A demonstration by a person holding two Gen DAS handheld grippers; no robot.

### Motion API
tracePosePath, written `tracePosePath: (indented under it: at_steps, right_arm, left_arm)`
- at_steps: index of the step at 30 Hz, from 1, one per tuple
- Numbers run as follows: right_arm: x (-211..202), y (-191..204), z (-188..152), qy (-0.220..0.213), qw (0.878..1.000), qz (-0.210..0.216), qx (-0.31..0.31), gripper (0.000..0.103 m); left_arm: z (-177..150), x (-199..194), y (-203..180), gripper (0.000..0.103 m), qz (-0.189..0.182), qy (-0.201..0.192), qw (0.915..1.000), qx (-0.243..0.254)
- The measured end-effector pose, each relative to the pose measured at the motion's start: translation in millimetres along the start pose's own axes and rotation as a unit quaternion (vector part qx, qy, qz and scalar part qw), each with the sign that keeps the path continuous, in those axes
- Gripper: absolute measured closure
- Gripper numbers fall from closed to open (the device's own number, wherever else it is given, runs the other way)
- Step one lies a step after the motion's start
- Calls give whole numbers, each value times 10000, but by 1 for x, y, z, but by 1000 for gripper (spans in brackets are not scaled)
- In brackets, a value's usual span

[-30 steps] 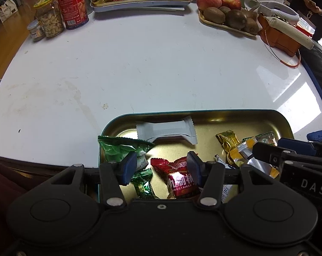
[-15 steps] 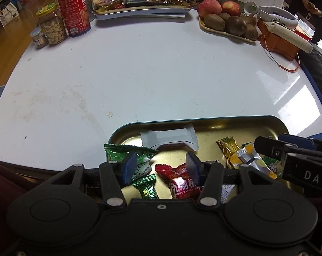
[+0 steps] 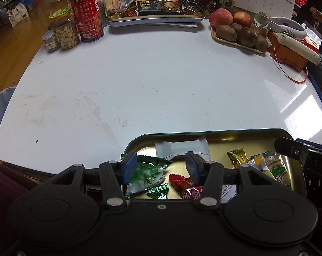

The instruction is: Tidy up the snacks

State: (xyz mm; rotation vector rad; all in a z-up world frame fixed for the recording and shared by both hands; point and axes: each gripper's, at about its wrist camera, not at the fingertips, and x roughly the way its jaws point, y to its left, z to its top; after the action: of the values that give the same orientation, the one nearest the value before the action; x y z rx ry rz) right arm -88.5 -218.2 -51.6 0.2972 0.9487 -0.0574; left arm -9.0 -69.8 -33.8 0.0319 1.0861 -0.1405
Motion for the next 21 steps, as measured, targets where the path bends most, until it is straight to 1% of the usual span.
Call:
tracePosePath:
  at_steps: [21]
  right_arm:
    - [1,1,0,27,10000,43,25,53]
  left_arm:
    - [1,0,-1,47,73,-3,10000,7]
